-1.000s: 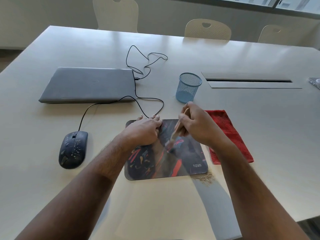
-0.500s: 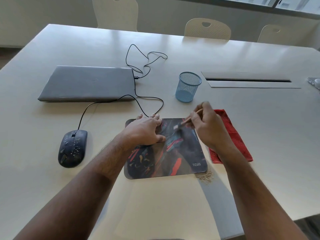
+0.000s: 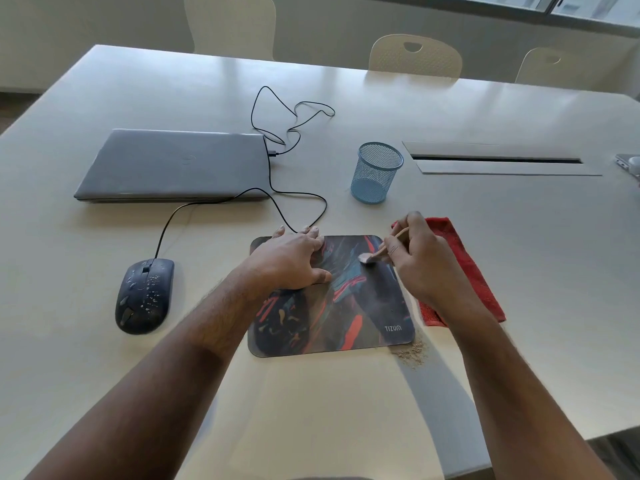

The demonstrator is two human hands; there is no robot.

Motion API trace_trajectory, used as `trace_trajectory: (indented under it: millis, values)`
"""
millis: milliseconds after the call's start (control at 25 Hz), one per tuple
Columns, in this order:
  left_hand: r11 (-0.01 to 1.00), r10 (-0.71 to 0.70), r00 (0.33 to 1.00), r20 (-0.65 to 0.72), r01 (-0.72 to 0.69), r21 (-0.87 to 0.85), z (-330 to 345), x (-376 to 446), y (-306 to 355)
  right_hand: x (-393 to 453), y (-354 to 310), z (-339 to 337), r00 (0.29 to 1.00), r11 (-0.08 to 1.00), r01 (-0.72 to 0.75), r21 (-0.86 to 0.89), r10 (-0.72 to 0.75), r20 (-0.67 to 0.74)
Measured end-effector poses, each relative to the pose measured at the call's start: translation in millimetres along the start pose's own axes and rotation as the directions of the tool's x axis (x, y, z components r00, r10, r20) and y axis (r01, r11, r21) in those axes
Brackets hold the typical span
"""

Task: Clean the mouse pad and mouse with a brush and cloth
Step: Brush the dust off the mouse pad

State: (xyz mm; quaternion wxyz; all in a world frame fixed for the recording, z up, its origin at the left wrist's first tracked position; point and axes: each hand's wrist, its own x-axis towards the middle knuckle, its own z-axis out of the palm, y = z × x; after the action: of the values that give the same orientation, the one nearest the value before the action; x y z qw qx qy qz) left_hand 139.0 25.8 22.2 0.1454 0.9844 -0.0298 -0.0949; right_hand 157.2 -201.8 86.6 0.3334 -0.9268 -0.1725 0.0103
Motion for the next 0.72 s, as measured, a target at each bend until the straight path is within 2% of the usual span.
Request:
trace_trajectory:
  millis: [120, 160, 280, 320, 400, 520, 560, 680, 720]
  values:
    - [1.000, -0.007, 1.000, -0.011, 0.007, -0.016, 0, -1, 0, 4, -1, -12, 0.989, 0.996, -0.045, -0.075, 0.055, 0.138]
    - [1.000, -0.006, 1.000, -0.015, 0.006, -0.018, 0, -1, 1, 6, 0, -15, 0.991, 0.997, -0.046, -0.059, 0.053, 0.121]
    - [1.000, -0.001, 1.000, -0.017, 0.001, -0.015, 0, -1, 0, 4, -1, -10, 0.995, 0.998, -0.051, 0.029, 0.053, -0.082]
    - [1.000, -0.001, 1.000, -0.013, 0.000, -0.017, 0, -1, 0, 4, -1, -6, 0.992, 0.997, -0.059, 0.047, 0.064, -0.106]
    - [1.000, 0.000, 1.000, -0.014, 0.000, -0.020, 1, -1, -1, 2, 3, 0, 0.995, 0.996, -0.088, 0.011, 0.088, -0.038]
    - [1.000, -0.003, 1.000, -0.016, 0.002, -0.017, 2, 0, -1, 6, 5, -11, 0.985, 0.990, -0.084, -0.113, 0.100, 0.142]
    - [1.000, -0.001, 1.000, -0.019, 0.001, -0.021, 2, 0, -1, 8, 6, -13, 0.988, 0.992, -0.066, -0.108, 0.080, 0.134]
    - [1.000, 0.000, 1.000, -0.022, 0.000, -0.016, 3, 0, -2, 7, 5, -13, 0.996, 0.999, -0.015, -0.037, 0.012, -0.086]
    - [1.000, -0.001, 1.000, -0.021, 0.001, -0.015, 3, 0, -2, 6, 6, -11, 0.994, 0.999, -0.013, -0.029, 0.010, -0.113]
